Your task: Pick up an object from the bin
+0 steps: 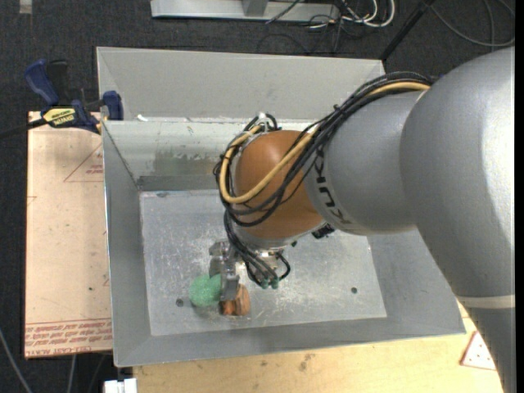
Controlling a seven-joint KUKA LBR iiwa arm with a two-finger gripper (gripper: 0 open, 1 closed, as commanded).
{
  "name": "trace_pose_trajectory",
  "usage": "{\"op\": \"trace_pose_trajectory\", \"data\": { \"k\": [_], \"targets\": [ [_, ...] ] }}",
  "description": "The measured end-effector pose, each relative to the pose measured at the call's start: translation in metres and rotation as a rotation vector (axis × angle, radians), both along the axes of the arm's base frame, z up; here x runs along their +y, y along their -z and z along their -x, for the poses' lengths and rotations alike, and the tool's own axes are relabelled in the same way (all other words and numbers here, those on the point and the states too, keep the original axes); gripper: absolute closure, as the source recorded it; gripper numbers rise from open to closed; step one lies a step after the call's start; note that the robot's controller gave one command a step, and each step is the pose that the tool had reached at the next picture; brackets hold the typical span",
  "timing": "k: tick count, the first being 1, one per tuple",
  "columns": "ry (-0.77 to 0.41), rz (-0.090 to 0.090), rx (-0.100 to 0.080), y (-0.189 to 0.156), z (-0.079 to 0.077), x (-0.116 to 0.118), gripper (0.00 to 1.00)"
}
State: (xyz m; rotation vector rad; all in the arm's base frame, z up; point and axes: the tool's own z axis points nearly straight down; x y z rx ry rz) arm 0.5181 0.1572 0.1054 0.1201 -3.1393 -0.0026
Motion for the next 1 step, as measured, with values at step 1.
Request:
{"op": "trace_pose_trajectory", "data": {
  "k": [1],
  "targets": [
    [-0.050, 0.000, -0.002, -0.1129, 0.0274, -0.0055, 1.00]
  ]
}}
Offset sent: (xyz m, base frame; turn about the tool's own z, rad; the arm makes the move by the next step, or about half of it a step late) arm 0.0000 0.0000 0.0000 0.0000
